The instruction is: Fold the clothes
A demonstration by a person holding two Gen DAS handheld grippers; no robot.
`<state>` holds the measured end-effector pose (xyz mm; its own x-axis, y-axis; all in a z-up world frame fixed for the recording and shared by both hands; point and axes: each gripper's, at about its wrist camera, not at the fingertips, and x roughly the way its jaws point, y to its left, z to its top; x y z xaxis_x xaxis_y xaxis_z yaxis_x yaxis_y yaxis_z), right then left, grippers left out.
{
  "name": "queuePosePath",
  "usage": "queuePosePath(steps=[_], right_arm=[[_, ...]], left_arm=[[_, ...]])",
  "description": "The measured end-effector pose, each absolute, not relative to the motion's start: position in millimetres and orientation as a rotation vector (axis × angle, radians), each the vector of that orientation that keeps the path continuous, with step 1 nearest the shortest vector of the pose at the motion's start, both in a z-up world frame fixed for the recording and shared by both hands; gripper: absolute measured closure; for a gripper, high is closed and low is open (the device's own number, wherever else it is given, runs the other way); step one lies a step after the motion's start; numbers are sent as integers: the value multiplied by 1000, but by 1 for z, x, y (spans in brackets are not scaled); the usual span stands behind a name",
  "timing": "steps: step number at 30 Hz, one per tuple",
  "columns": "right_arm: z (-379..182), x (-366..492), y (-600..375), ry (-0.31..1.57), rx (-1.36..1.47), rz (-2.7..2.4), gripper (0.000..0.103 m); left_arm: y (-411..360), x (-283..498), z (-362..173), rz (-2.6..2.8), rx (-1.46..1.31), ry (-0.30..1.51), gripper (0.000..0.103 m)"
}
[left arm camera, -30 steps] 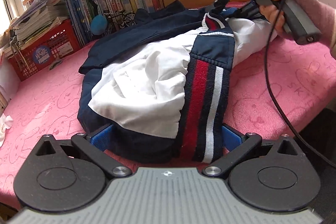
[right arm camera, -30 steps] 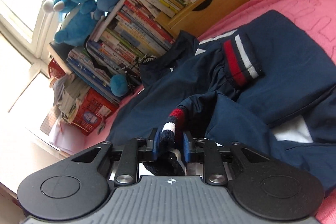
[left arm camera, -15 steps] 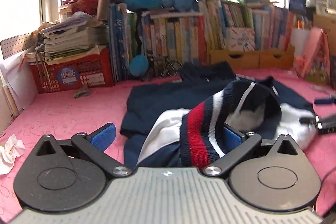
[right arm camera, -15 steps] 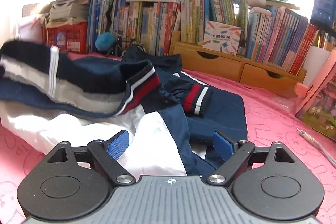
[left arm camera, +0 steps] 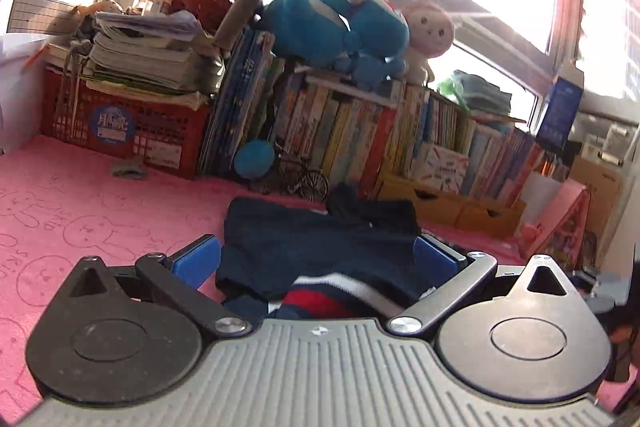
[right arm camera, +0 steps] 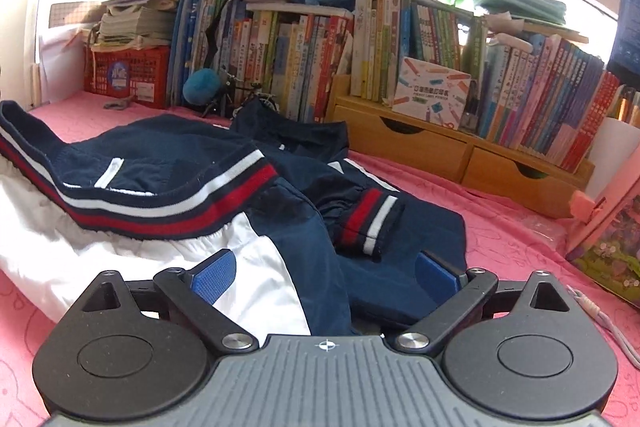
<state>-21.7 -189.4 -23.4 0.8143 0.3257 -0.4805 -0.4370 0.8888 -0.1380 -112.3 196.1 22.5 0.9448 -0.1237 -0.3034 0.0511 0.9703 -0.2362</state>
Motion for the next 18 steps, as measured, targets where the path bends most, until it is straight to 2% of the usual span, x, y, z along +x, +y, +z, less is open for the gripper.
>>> queuePosePath(steps=[5,9,10,11,12,13,14,15,16,18], right_arm=[[-25,18,-157,505,-237,523,1],[-37,51,-135,586,-193,579,0],[-40,57,-134,617,-154,586,0],[-43,61,-135,643,-113,591,3],[-46,64,-136,669,-73,595,14],[-47,65,-138,685,-44,587,24],[-47,62,-142,690,-26,568,53],[-47,60,-145,695,-8,548,76],[-45,56,-151,693,17,542,80],[-31,43,-166,645,63,541,93]], left_arm=[[181,-98,-9,-188,-93,446,0],[173,-85,-19,-200,-28,447,0],[174,-81,-19,-189,-49,440,2],[178,-75,-20,-182,-94,439,12],[182,-71,-21,-173,-140,449,21],[185,-66,-22,-158,-178,463,44],[189,-62,-23,-142,-216,478,65],[192,-58,-24,-129,-249,487,71],[196,-56,-22,-123,-276,488,81],[201,-51,-10,-135,-320,478,85]])
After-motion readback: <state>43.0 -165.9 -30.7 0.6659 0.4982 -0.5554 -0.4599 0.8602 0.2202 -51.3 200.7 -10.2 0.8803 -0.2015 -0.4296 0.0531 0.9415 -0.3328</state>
